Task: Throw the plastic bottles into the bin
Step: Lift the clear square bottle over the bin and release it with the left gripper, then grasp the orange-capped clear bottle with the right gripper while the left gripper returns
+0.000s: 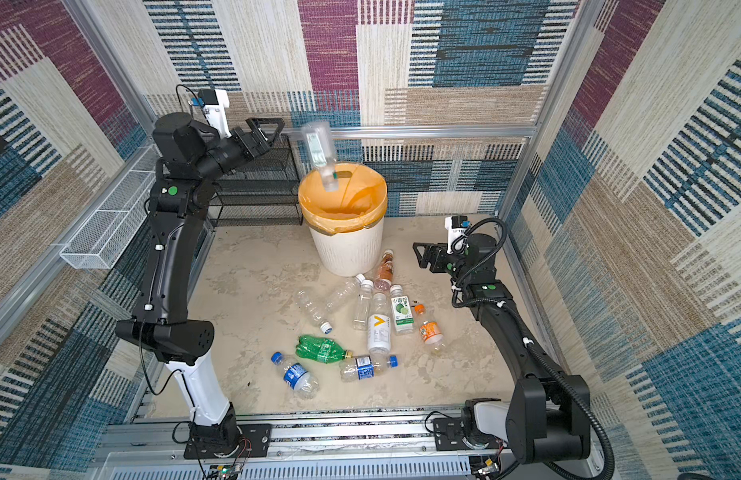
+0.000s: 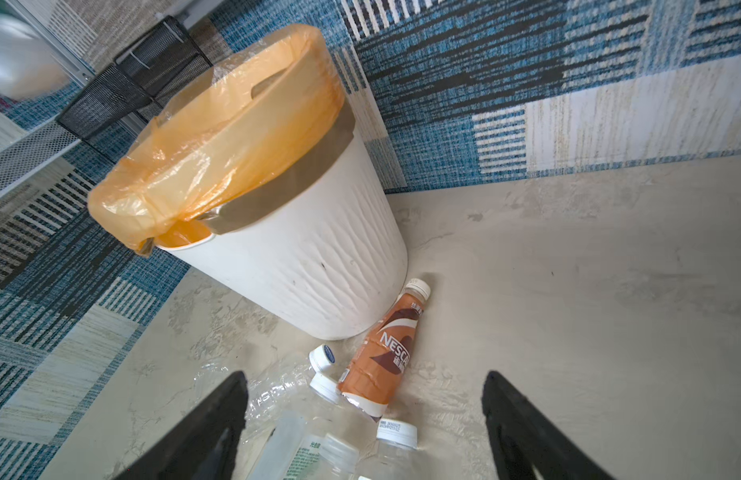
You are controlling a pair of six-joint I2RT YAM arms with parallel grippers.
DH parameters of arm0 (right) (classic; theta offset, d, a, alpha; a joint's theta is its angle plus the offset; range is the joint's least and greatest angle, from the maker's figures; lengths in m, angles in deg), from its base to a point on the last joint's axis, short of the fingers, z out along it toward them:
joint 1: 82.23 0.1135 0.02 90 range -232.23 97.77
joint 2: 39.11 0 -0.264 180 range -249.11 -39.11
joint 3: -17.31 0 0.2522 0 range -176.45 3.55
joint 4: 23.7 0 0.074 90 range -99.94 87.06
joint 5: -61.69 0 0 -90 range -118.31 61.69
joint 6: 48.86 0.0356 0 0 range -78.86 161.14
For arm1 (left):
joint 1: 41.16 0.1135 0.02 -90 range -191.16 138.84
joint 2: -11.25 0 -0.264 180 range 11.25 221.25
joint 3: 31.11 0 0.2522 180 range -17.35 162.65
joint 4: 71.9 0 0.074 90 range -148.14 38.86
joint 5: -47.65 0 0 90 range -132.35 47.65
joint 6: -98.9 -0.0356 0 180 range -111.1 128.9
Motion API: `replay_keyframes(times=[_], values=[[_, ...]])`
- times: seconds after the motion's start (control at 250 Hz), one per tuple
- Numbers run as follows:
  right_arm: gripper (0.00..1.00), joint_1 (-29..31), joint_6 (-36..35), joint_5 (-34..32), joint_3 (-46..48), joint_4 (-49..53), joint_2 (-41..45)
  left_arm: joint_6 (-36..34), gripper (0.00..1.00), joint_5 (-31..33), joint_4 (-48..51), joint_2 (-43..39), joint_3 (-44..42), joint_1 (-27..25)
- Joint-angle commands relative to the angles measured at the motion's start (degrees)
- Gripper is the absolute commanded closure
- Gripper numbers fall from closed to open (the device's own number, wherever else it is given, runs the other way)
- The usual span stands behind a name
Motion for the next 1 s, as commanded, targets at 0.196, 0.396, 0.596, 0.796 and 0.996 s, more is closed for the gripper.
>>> replay_keyframes(times=[0.196, 0.396, 0.596, 0.796, 0.996], values=[[0.11, 0.0, -0.89, -1.85, 0.0, 3.29, 1.3, -9.27, 0.02, 6.85, -0.38, -21.2, -29.5, 5.25], [0.12, 2.36, -2.99, -7.2, -0.61, 12.44, -0.17, -19.97, 0.03, 12.11, 4.27, -35.99, -54.0, 7.88], [0.13, 7.48, 2.96, -15.54, 4.45, 18.52, -0.13, -21.75, 0.04, 13.52, 3.69, -45.04, -75.19, 8.25], [0.13, 10.95, 10.28, -20.17, 10.78, 24.4, 4.7, -21.66, 0.05, 9.24, 0.74, -46.96, -83.15, 8.34], [0.13, 12.3, 18.52, -20.25, 18.95, 26.19, 11.02, -21.71, 0.06, 7.2, -3.37, -47.35, -87.17, 8.34]])
